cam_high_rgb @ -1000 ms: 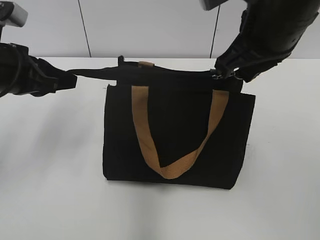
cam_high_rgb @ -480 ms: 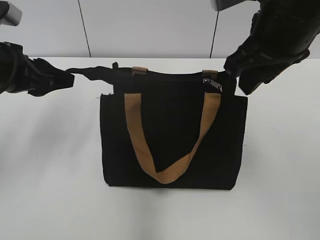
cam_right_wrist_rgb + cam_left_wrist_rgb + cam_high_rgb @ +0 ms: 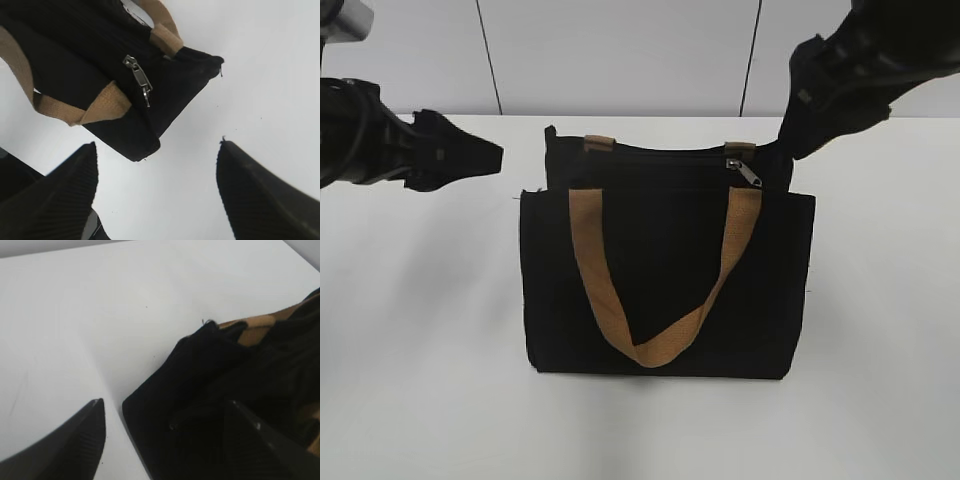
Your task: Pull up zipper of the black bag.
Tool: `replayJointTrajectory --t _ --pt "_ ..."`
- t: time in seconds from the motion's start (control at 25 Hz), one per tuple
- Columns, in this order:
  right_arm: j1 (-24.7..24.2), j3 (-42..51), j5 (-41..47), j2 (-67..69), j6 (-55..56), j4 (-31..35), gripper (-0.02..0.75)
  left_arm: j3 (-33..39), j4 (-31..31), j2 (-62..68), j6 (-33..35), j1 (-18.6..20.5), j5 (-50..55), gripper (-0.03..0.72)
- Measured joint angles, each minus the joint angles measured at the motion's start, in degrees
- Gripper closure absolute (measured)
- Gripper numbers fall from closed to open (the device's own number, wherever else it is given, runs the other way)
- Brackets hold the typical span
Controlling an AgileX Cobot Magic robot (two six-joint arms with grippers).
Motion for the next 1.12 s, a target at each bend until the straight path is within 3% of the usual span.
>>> replayJointTrajectory --t 0.2,0.4,0.48,0.56,0.8,0.96,1.12 --pt "0.0 0.0 0.0 -3.69 -0.49 0.06 0.176 0.0 -0.05 -4.82 -4.15 -11.17 16.16 0.146" --pt "0.0 4.76 -1.62 -7.94 -0.55 1.29 0.183 0.33 -0.91 -4.84 -3.12 -22.77 36.53 0.173" --pt "0.0 8.7 -3.07 -10.6 -0.61 1.54 0.183 0.34 -7.97 -4.01 5.71 -25.39 44.05 0.178" --pt "0.0 13.02 -4.23 -13.03 -0.65 1.69 0.183 0.34 -20.7 -3.6 18.5 -26.09 48.47 0.178" --pt "0.0 19.88 -4.85 -21.01 -1.05 4.11 0.183 0.49 -67.31 -10.59 61.45 -26.19 53.86 0.16" --pt "0.0 24.19 -2.87 -26.71 -2.42 4.22 0.183 0.38 -83.47 -19.32 83.11 -26.35 63.71 0.121" --pt "0.0 31.68 -0.41 -32.95 -2.62 4.22 0.183 0.38 -91.74 -28.0 91.82 -26.35 76.71 0.109"
